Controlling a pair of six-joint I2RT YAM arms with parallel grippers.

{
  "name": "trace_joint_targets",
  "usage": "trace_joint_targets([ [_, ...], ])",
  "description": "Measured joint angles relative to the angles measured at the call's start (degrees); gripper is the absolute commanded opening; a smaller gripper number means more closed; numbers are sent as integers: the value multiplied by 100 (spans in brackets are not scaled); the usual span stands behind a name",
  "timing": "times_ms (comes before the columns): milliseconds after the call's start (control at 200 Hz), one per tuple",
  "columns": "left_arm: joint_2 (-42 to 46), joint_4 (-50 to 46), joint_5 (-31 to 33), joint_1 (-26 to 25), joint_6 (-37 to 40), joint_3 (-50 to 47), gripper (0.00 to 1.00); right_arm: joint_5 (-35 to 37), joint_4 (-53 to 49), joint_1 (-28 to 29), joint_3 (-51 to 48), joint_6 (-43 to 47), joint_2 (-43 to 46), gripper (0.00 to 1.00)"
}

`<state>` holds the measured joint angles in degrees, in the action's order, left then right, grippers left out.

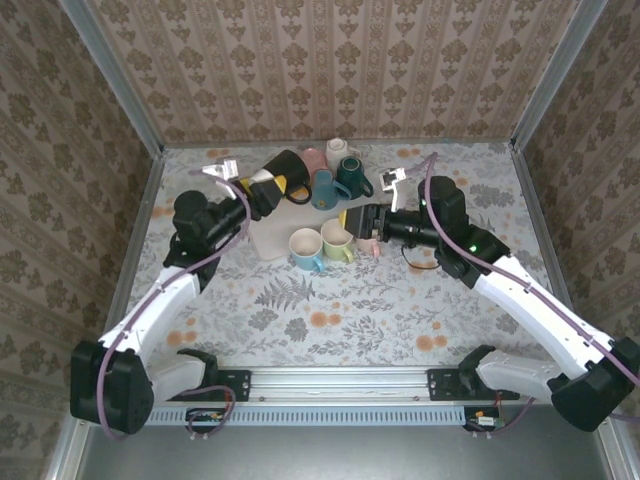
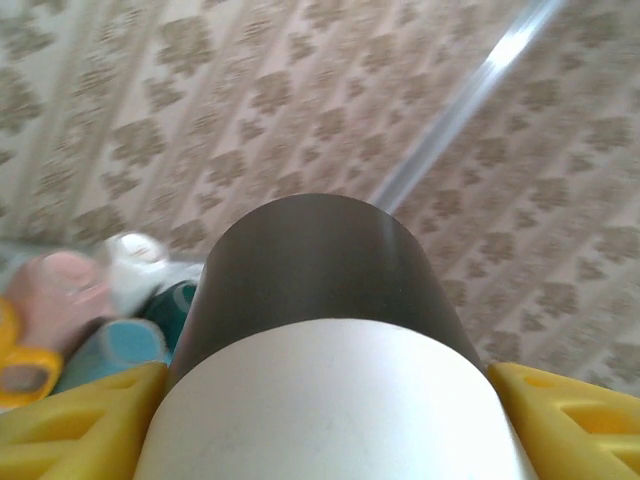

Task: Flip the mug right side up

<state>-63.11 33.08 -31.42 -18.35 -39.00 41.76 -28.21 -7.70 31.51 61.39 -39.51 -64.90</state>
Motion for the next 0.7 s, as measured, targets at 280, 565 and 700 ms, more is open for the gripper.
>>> trace_joint_targets([
  [280,286,1591,-925,-79,-129,-372,35,-1543,1401,-136,-28,-1290,-837,72],
  [565,286,1759,-1237,-151,-101,-398,37,-2258,2111,9,83,-1670,-1128,62],
  [700,286,1770,-1257,-184,-17,-463,37,-2337,2170,68,175,-1755,-1276,54],
])
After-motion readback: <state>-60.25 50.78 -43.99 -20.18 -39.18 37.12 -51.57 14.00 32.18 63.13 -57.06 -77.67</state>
